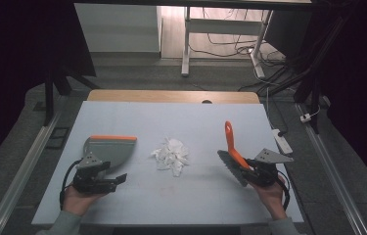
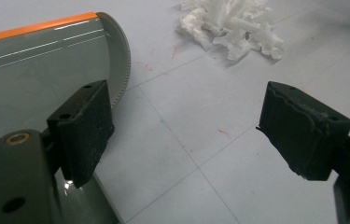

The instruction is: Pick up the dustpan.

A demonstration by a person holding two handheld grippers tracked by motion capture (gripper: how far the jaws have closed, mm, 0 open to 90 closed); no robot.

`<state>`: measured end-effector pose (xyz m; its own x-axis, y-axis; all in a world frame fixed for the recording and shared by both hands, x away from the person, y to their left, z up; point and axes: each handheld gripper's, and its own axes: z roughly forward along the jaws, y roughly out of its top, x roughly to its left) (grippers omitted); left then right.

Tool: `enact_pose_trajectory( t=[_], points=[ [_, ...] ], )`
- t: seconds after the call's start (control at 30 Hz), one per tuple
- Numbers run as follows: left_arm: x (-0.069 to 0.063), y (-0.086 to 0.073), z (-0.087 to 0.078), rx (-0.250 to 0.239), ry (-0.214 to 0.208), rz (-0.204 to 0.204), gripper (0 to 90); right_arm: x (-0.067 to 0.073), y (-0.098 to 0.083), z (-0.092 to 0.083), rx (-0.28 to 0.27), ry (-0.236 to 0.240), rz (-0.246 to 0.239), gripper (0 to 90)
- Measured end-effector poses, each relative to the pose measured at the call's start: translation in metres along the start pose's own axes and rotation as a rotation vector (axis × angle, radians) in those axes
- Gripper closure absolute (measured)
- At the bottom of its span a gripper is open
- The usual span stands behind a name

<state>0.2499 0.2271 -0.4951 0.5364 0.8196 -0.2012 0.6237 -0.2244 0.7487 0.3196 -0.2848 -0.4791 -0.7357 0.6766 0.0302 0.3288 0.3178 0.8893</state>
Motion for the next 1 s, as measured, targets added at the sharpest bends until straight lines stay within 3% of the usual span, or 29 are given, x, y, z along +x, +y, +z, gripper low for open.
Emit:
enact_pose_trajectory(
  t=[0.17, 0.4, 0.63, 0.8, 1.0],
  points=[
    [-0.003, 0.003, -0.001, 0.009, 0.016, -0.001, 18.3, 0.0, 0.0, 0.0, -0.001, -0.003, 0.008, 69.9],
    [-0.008, 0.015, -0.007, 0.005, 0.052, -0.031, 18.1, -0.001, -0.002, 0.0, -0.006, 0.003, 0.018, 69.9],
    [-0.012, 0.031, -0.014, 0.02, 0.104, -0.041, 17.1, -0.003, -0.002, -0.001, -0.011, 0.004, 0.02, 69.9],
    [-0.01, 0.033, -0.023, 0.03, 0.144, -0.043, 16.6, -0.002, -0.001, -0.003, -0.014, 0.0, 0.02, 69.8],
    [0.0, 0.029, -0.034, 0.056, 0.205, -0.116, 12.7, -0.001, 0.0, -0.001, -0.009, -0.002, 0.013, 69.8]
  ],
)
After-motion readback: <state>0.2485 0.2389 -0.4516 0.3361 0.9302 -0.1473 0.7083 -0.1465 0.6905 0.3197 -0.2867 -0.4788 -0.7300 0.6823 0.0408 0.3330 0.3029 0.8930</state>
